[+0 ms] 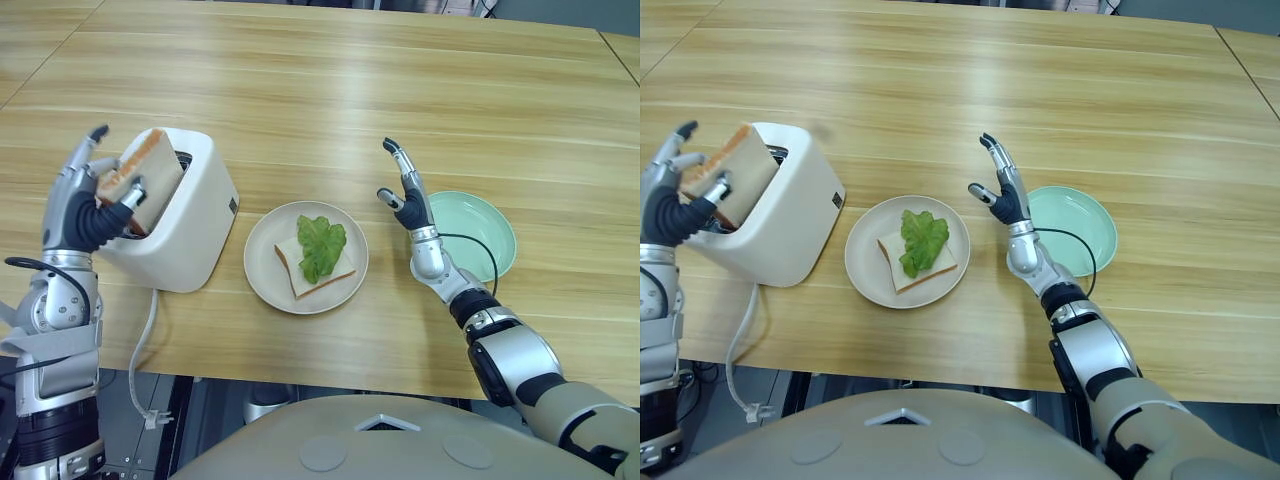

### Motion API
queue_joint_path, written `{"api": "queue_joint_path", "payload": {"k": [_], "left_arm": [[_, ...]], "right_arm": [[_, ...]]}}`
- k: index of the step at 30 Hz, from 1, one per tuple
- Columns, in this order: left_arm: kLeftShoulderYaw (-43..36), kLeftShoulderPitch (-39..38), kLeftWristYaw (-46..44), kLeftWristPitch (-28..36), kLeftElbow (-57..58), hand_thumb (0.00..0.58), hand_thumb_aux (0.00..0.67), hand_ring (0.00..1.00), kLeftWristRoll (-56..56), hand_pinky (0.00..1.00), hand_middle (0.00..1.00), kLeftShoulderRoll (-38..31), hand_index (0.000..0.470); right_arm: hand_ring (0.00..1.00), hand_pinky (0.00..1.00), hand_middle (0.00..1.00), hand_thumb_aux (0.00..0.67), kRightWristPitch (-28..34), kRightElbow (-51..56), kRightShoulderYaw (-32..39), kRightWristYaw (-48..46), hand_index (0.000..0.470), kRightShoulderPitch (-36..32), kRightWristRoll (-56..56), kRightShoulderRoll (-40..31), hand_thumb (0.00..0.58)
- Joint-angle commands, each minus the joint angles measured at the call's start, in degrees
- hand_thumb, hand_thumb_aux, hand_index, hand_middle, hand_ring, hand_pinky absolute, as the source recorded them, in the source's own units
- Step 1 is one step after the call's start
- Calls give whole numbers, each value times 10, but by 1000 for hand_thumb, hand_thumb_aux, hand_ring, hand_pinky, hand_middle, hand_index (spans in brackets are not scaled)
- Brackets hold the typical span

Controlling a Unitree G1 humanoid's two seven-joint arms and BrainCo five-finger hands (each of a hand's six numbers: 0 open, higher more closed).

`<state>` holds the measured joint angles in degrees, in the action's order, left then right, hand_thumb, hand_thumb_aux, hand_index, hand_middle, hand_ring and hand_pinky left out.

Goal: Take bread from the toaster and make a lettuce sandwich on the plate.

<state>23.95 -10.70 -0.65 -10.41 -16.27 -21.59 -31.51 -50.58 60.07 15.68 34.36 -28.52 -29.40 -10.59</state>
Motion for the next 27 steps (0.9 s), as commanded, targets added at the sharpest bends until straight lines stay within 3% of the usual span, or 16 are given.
{"api": "queue_joint_path", "payload": {"k": [1, 14, 18, 21, 27], "left_arm": [[26, 12, 17, -16, -7, 580, 670, 1000, 20, 1000, 1000, 3, 460], [88, 31, 94, -45, -26, 580, 670, 1000, -37, 1000, 1000, -3, 460], [60, 58, 75, -46, -58, 580, 670, 1000, -5, 1000, 1000, 5, 460], [-2, 89, 27, -31, -79, 580, 670, 1000, 52, 1000, 1000, 21, 460], [-120, 148, -46, 5, -83, 580, 670, 1000, 113, 1000, 1000, 64, 460]], "right_arm": [[0, 0, 0, 0, 5, 6, 3, 5, 0, -4, -7, 2, 0], [0, 0, 0, 0, 4, 6, 8, 16, 0, 2, -16, 9, 0], [0, 0, 0, 0, 3, -24, 17, 39, 0, 9, -46, -6, 0], [0, 0, 0, 0, 15, -115, 34, 79, 0, 31, -111, -37, 0], [0, 0, 0, 0, 75, -409, 49, 100, 0, 114, -262, -109, 0]]}}
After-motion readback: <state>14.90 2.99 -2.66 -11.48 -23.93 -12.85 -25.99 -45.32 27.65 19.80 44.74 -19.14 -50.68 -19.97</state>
